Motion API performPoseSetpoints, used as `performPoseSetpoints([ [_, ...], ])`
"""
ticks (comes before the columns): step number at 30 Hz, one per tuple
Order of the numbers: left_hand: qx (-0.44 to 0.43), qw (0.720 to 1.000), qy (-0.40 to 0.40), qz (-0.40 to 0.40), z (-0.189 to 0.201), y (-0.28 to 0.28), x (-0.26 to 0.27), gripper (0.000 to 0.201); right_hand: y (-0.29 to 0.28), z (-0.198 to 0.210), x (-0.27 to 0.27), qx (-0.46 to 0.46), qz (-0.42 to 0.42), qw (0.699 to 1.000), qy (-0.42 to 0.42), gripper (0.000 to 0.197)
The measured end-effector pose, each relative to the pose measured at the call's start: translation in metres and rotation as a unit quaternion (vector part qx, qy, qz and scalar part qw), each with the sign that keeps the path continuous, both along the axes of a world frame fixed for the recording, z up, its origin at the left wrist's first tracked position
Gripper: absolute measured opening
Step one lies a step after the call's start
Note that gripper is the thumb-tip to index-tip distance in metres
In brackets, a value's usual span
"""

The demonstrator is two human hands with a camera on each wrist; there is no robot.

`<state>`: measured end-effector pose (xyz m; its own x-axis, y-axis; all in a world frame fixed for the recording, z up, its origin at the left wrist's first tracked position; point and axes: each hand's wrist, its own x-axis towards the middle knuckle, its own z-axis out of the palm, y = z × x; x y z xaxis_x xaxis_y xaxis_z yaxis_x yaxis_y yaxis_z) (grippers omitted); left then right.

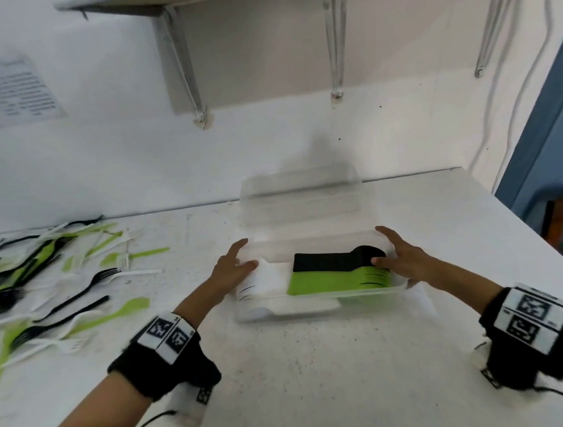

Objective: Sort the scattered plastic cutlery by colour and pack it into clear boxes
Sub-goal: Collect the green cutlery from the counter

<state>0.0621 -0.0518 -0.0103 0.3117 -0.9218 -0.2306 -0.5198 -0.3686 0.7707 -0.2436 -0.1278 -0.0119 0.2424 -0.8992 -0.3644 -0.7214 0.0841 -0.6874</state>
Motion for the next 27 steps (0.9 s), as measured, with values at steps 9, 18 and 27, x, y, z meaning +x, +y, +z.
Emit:
performPoseSetpoints([
  [9,-0.022,0.992,0.111,0.06,-0.008,0.003,0.004,0.057,0.005,-0.003,0.001,-0.005,-0.042,0.998,-0.041,0.058],
  [18,-0.088,0.958,0.218,0.163,-0.019,-0.008,0.006,0.031,0.009,-0.001,0.019,-0.045,-0.086,0.992,-0.077,0.052],
  [27,-0.099,0.957,0.22,0.16,-0.005,-0.059,0.017,0.032,-0.043,0.004,0.035,-0.054,-0.095,0.991,-0.083,0.055],
])
